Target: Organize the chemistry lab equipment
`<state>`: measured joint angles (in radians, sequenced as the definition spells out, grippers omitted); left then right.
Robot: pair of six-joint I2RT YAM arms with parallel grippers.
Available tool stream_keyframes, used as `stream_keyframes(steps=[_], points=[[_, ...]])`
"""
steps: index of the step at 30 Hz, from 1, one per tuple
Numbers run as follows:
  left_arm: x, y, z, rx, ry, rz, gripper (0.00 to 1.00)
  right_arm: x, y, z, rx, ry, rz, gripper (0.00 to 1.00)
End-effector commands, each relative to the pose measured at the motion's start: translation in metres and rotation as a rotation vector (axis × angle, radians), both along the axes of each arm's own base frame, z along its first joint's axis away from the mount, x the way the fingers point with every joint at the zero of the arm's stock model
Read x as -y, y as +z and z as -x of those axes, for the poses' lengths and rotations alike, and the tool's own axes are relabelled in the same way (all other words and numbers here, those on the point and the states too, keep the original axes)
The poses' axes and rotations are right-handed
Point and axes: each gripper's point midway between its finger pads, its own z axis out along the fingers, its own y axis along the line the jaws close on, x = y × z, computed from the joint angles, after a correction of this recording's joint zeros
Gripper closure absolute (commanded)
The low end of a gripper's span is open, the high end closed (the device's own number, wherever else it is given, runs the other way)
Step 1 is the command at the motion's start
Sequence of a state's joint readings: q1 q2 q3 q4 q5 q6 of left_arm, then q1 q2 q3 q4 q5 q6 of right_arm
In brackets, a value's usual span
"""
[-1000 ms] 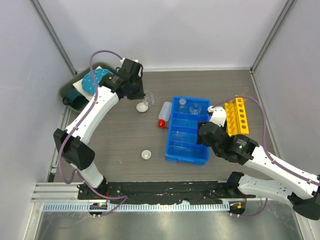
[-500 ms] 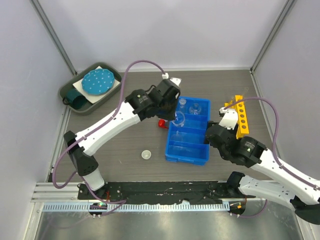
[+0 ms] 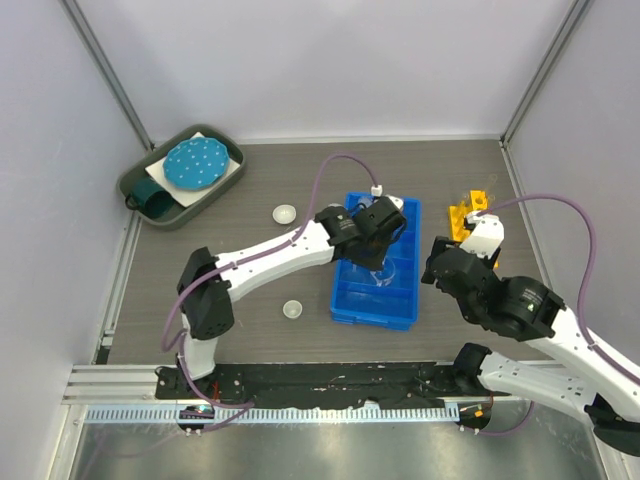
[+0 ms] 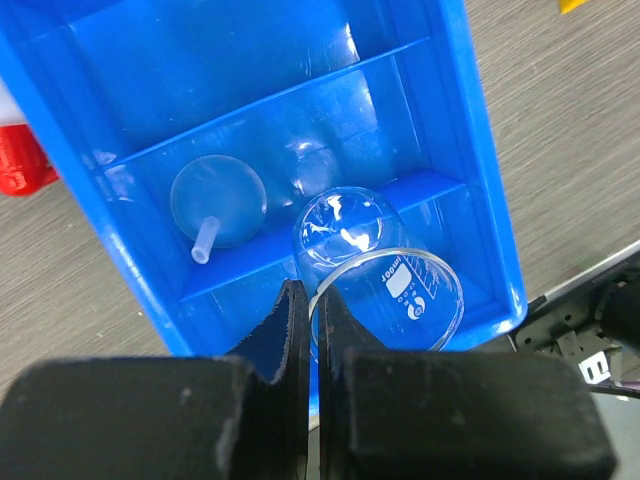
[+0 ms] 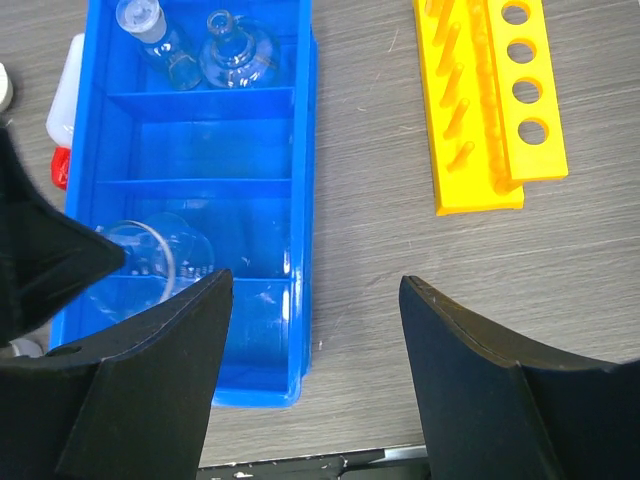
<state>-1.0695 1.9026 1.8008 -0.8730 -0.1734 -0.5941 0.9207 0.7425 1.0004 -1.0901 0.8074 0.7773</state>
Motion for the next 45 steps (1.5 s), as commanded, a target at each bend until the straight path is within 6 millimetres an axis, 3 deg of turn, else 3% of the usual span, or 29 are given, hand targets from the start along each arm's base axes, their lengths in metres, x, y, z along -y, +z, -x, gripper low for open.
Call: stream_keyframes(steps=[1,7,14,29,32,37,45], points=[[0.03,0.005,-0.006,0.034,-0.018,0.062,1.0,0.013,0.024,0.001,0.061,-0.049,-0.041,0.27],[0.046,-0.009,-0.007,0.019,-0.038,0.047,1.0,0.019,0.026,0.006,0.072,-0.051,-0.066,0.27],[0.06,-0.022,-0.012,0.014,-0.05,0.041,1.0,0.01,0.016,0.009,0.041,-0.022,-0.087,0.27],[0.056,-0.051,-0.014,0.002,-0.048,-0.025,1.0,0.002,0.013,0.007,0.033,0.0,-0.101,0.27],[0.054,-0.054,-0.011,-0.008,-0.054,-0.033,0.97,0.0,0.012,0.006,0.031,0.006,-0.097,0.27],[0.049,-0.057,-0.008,-0.018,-0.059,-0.043,0.79,-0.003,0.013,0.005,0.03,0.015,-0.109,0.27],[0.045,-0.062,-0.003,-0.032,-0.064,-0.047,0.7,-0.008,0.013,0.005,0.025,0.024,-0.119,0.27]])
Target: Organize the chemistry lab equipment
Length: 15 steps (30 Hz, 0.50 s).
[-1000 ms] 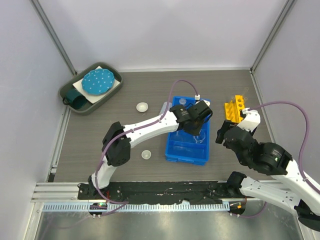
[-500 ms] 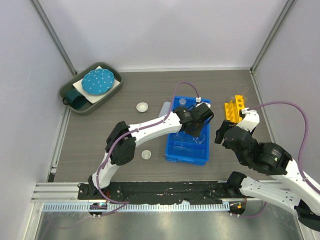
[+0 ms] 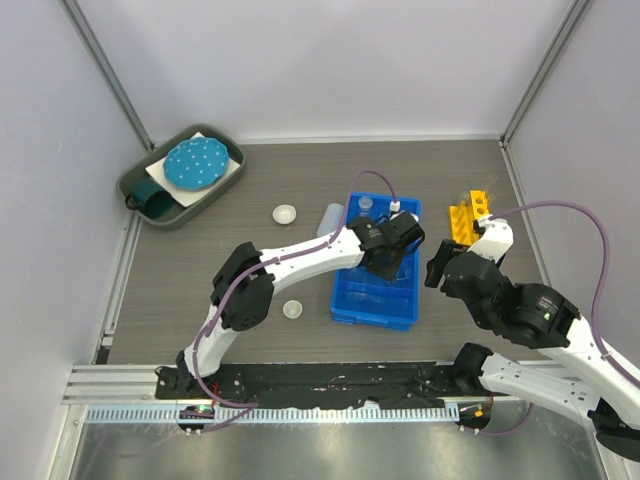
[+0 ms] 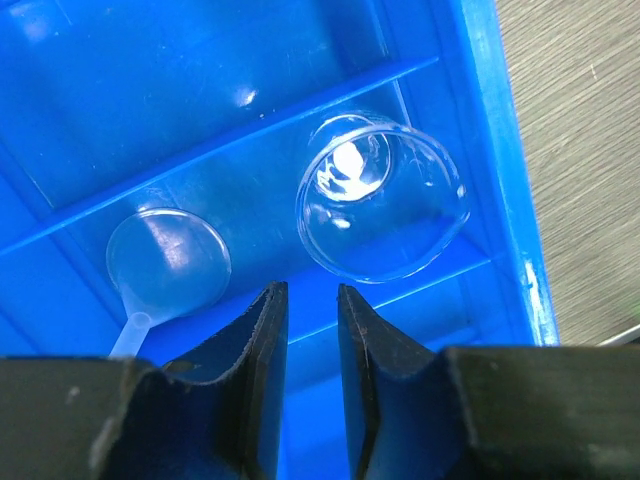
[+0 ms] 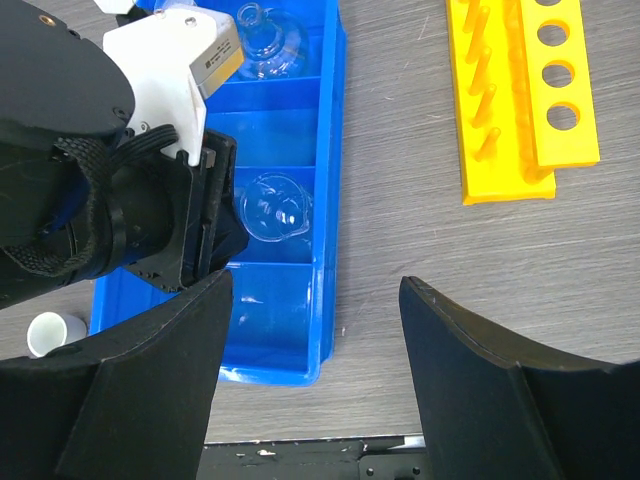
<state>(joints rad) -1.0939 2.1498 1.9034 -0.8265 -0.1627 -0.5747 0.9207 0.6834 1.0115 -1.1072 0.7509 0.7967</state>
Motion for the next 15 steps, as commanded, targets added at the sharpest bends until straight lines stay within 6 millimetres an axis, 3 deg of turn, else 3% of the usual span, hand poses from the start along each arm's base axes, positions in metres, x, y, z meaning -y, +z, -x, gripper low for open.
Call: stream_keyframes(steps=[1,4,8,11,12,14,15], points=[[0.005,0.015,0.003,0.011,-0.016,0.044,0.7,-0.006,0.007,-0.005,0.024,-0.007,-0.038,0.27],[0.005,0.021,0.004,0.016,-0.019,0.056,0.68,-0.007,0.008,-0.005,0.024,-0.004,-0.04,0.27],[0.002,0.045,0.005,0.034,-0.02,0.077,0.67,-0.01,0.01,-0.007,0.028,-0.001,-0.045,0.27],[-0.009,0.071,0.005,0.072,-0.007,0.086,0.66,-0.015,0.013,-0.012,0.032,0.006,-0.038,0.27],[-0.015,0.091,0.004,0.103,0.004,0.109,0.66,-0.017,0.014,-0.013,0.033,0.013,-0.033,0.27],[-0.029,0.108,0.003,0.138,0.02,0.108,0.56,-0.026,0.017,-0.019,0.038,0.024,-0.035,0.27],[-0.039,0.13,0.002,0.173,0.037,0.135,0.53,-0.031,0.018,-0.021,0.034,0.041,-0.028,0.27]])
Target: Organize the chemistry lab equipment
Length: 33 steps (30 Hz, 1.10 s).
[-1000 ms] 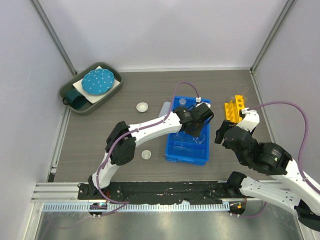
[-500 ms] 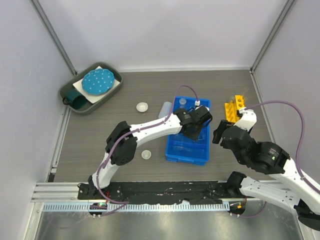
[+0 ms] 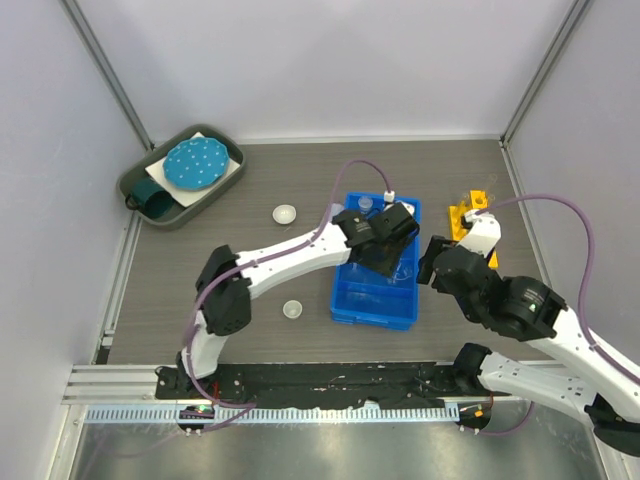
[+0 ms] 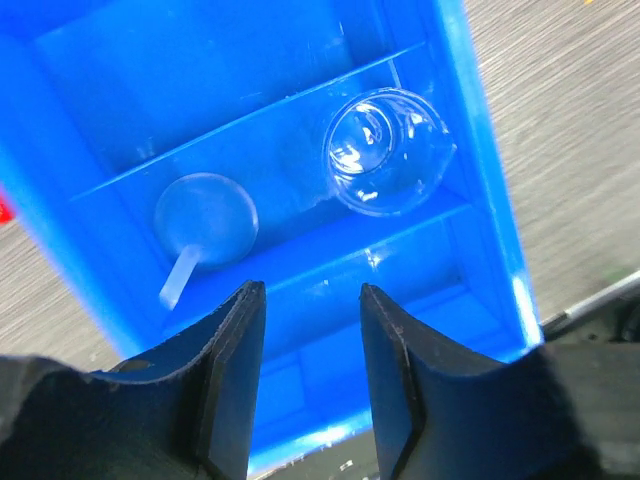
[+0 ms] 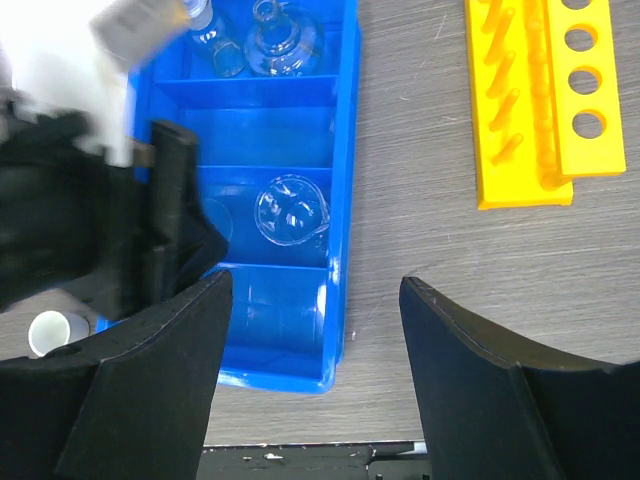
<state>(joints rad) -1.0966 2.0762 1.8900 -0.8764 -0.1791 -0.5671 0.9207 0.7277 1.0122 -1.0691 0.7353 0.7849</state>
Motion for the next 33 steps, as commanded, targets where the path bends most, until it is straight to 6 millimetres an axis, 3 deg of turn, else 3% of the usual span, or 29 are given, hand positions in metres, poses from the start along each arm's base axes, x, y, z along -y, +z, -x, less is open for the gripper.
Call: stream_keyframes(steps=[1,4,9,10,12,13,14,15,16,18,20,21,22,23,24,25,30,31,33], points=[[-0.031,0.111,-0.003,0.158,0.045,0.141,0.48,-0.026,0.025,-0.018,0.057,0.038,-0.052,0.27],[-0.065,0.137,-0.006,0.167,0.095,0.163,0.44,-0.049,0.03,-0.026,0.048,0.099,-0.053,0.27],[-0.122,0.155,-0.016,0.174,0.208,0.21,0.39,-0.08,0.052,-0.044,0.079,0.16,-0.073,0.26],[-0.131,0.143,-0.012,0.141,0.213,0.203,0.39,-0.091,0.048,-0.052,0.065,0.173,-0.052,0.25],[-0.158,0.152,-0.019,0.147,0.268,0.247,0.37,-0.109,0.057,-0.06,0.062,0.213,-0.047,0.25],[-0.168,0.137,-0.016,0.121,0.28,0.228,0.35,-0.124,0.049,-0.068,0.043,0.23,-0.033,0.25],[-0.18,0.146,-0.017,0.13,0.307,0.274,0.34,-0.138,0.053,-0.07,0.035,0.27,-0.053,0.25],[-0.187,0.143,-0.017,0.129,0.325,0.279,0.33,-0.149,0.052,-0.073,0.026,0.296,-0.061,0.25],[-0.198,0.129,-0.013,0.111,0.343,0.263,0.3,-0.165,0.054,-0.077,0.034,0.327,-0.093,0.25],[-0.217,0.133,-0.013,0.128,0.394,0.305,0.29,-0.19,0.042,-0.088,0.007,0.368,-0.09,0.25],[-0.237,0.115,-0.014,0.111,0.456,0.295,0.27,-0.216,0.032,-0.105,-0.013,0.381,-0.077,0.25],[-0.244,0.118,-0.01,0.116,0.473,0.328,0.25,-0.228,0.026,-0.108,-0.032,0.405,-0.078,0.25],[-0.251,0.101,-0.006,0.091,0.495,0.312,0.24,-0.238,0.026,-0.115,-0.028,0.412,-0.089,0.25],[-0.257,0.099,-0.009,0.097,0.522,0.335,0.24,-0.249,0.031,-0.12,-0.018,0.423,-0.105,0.25],[-0.26,0.099,-0.005,0.093,0.529,0.357,0.24,-0.261,0.013,-0.128,-0.049,0.427,-0.085,0.25],[-0.263,0.087,0.0,0.065,0.555,0.354,0.24,-0.269,0.012,-0.133,-0.04,0.433,-0.089,0.25],[-0.275,0.073,0.009,0.077,0.636,0.403,0.23,-0.297,-0.007,-0.163,-0.009,0.417,-0.096,0.26],[-0.278,0.067,0.014,0.073,0.657,0.412,0.24,-0.301,-0.024,-0.172,-0.03,0.409,-0.088,0.27],[-0.278,0.061,0.019,0.06,0.658,0.423,0.24,-0.309,-0.034,-0.18,-0.044,0.41,-0.103,0.27]])
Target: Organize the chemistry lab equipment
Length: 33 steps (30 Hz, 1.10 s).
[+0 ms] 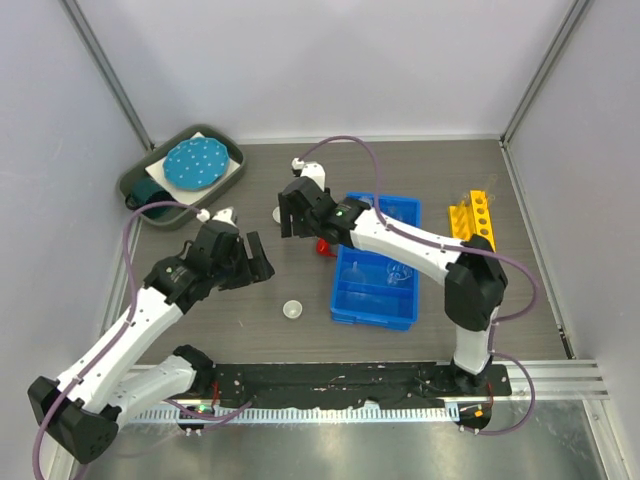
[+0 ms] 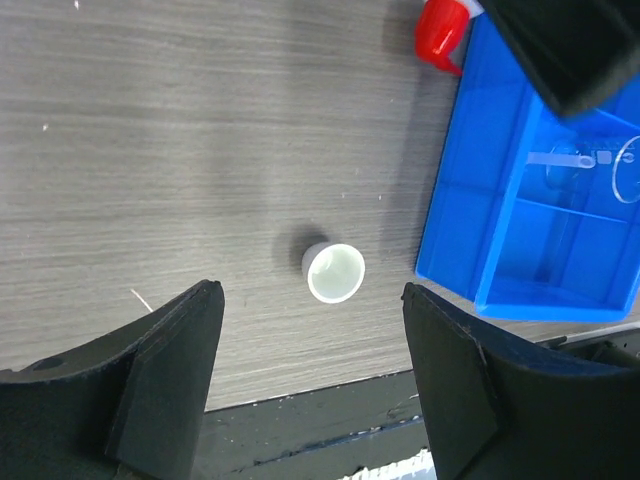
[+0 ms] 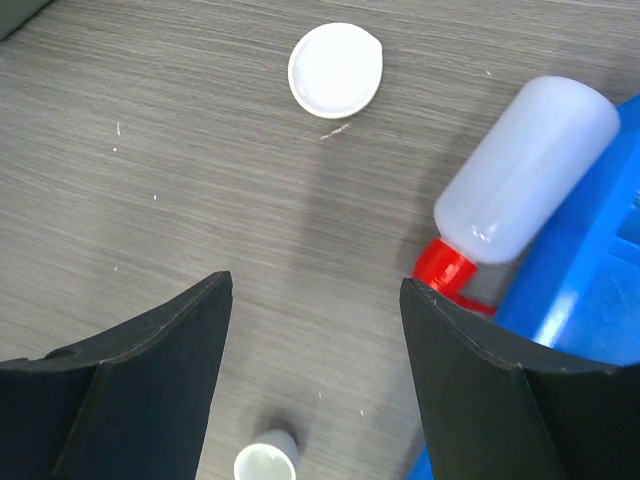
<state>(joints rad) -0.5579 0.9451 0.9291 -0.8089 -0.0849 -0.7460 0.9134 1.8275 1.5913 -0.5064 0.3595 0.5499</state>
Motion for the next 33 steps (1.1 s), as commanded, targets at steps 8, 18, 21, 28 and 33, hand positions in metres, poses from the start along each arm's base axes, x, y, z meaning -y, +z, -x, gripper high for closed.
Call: stream_keyframes(steps=[8,18,21,28,33], points=[[-0.009,-0.025,0.014,-0.015,0.132,0.096,0.26,-0.049,-0.022,-0.07,0.024,-0.04,-0.167,0.27],[0.0,-0.07,0.015,-0.111,0.15,0.104,0.43,-0.045,-0.058,-0.111,-0.028,-0.094,-0.182,0.29],[0.005,-0.077,0.012,-0.123,0.149,0.12,0.44,-0.045,-0.065,-0.116,-0.037,-0.097,-0.184,0.29],[0.017,-0.09,0.007,-0.154,0.136,0.145,0.44,-0.044,-0.092,-0.121,-0.08,-0.105,-0.192,0.3],[0.02,-0.096,0.008,-0.164,0.139,0.162,0.44,-0.048,-0.107,-0.122,-0.106,-0.107,-0.217,0.31]])
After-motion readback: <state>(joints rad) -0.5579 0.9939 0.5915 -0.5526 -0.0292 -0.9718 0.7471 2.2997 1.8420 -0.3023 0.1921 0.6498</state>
